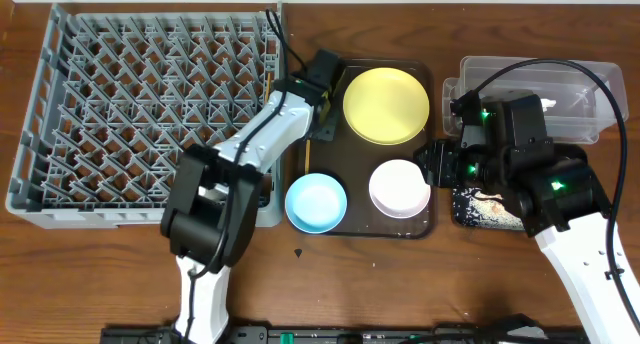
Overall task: Sort waste into correct bins and load items into the dishwasher
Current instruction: 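Return the left gripper to the tray and grasp the second chopstick, then carry the second chopstick into the dish rack and release, then reach the left gripper to the pink bowl, grasp and lift it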
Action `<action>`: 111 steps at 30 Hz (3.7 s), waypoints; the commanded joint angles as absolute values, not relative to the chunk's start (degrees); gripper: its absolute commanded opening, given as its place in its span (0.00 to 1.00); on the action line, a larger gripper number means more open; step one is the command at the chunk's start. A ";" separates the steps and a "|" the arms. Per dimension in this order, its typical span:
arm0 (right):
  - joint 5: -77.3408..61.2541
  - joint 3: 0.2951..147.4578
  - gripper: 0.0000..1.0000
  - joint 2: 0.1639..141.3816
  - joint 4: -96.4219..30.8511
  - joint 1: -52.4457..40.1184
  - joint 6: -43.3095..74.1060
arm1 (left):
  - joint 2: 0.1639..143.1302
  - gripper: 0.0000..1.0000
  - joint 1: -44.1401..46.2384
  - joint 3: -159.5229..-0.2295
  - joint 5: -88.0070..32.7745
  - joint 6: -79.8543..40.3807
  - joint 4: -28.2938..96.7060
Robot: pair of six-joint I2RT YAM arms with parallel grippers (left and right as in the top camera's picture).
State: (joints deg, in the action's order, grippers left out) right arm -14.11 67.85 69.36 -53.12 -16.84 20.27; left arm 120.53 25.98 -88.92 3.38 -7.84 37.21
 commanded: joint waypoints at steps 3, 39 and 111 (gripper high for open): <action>-13.76 68.14 0.55 69.76 -53.15 -16.14 20.78 | 124.42 0.29 25.85 -88.62 5.87 -7.77 36.62; -13.76 68.14 0.52 69.76 -53.60 -16.14 20.75 | 98.83 0.08 22.50 -90.39 7.44 -12.75 51.53; -9.30 68.14 0.64 66.98 -61.01 -11.64 25.65 | 119.81 0.27 39.68 -84.53 -18.59 -14.59 39.79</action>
